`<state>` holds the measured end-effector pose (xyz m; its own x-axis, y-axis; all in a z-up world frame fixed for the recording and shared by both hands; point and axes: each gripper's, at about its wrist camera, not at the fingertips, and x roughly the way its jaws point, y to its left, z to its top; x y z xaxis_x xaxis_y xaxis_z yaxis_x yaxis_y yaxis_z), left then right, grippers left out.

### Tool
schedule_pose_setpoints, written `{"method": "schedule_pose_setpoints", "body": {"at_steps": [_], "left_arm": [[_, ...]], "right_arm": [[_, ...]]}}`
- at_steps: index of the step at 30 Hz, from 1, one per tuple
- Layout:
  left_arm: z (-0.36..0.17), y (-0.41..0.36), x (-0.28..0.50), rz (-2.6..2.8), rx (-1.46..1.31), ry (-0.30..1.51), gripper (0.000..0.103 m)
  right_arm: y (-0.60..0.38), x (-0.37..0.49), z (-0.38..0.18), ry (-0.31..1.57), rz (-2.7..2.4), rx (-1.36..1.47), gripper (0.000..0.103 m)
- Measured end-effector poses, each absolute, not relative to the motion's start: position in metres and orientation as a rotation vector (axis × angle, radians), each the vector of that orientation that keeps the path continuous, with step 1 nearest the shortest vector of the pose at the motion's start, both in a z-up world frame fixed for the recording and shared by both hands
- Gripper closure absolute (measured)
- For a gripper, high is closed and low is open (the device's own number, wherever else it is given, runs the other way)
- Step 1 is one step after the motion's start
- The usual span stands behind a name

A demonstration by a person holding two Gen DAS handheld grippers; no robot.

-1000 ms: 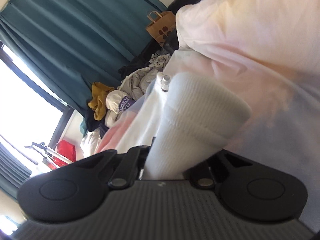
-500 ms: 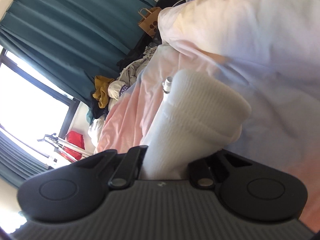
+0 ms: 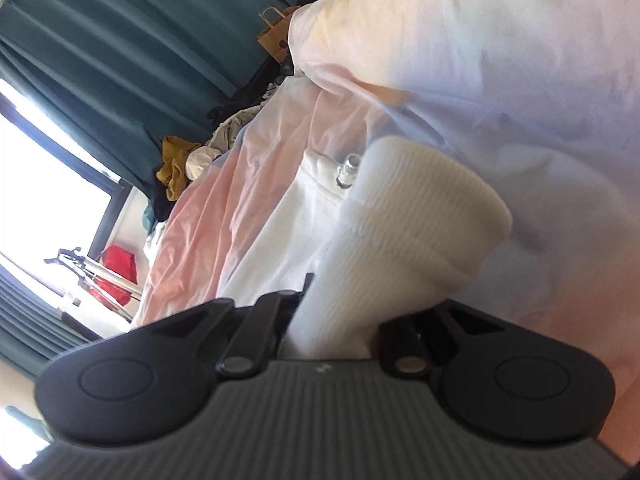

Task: Fold clothes

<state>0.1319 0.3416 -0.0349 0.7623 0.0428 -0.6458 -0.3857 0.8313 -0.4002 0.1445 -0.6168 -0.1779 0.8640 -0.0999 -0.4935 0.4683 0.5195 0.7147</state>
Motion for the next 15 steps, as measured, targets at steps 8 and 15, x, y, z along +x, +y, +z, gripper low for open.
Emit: {"method": "schedule_pose_setpoints", "body": {"at_steps": [8,15], "left_arm": [[0.005,0.233,0.125,0.175,-0.257,0.590,0.012],[-0.011,0.129,0.180,0.054,-0.118,0.639,0.012]], "right_arm": [[-0.614,0.147,-0.186,0.426,-0.345,0.893,0.090],[-0.614,0.147,-0.187,0.408,-0.348,0.895,0.090]]}}
